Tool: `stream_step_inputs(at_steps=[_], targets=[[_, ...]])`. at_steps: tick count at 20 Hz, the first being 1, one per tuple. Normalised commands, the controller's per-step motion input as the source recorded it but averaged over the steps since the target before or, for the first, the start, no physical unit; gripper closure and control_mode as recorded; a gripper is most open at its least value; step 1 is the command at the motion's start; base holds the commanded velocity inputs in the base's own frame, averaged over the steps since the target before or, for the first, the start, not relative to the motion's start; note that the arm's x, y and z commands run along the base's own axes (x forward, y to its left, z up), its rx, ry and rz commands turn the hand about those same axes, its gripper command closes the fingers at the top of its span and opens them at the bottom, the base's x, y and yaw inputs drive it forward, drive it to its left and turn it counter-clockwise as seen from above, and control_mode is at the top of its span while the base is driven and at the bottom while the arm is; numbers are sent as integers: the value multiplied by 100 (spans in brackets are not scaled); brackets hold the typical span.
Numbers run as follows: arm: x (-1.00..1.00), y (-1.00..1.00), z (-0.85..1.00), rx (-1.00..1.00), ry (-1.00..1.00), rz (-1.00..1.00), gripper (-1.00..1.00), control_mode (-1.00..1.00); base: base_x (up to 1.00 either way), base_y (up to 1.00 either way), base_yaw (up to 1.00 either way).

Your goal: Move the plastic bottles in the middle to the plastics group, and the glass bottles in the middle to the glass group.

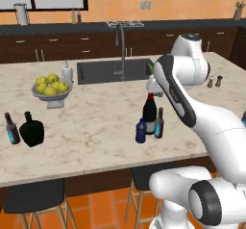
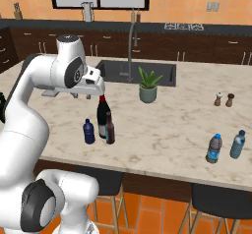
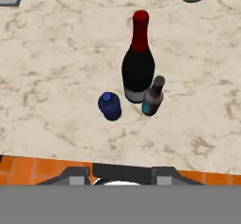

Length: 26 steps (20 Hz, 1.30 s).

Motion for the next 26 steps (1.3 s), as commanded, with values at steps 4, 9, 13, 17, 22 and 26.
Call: stream_step_inputs(at_steps=[4,9,13,17,22,26], targets=[[-9,2,-4,0,0,0,-100,-100,0,0,0],[-27,0,-9,0,0,-10,-100,-100,0,0,0],[-1,-1,-10,0,0,-6,-100,-100,0,0,0],[-10,5,-21,0,0,0,-100,-100,0,0,0],[0,18,-39,0,0,0,-100,-100,0,0,0],[0,3,-22,0,-3,0,-100,-100,0,0,0]])
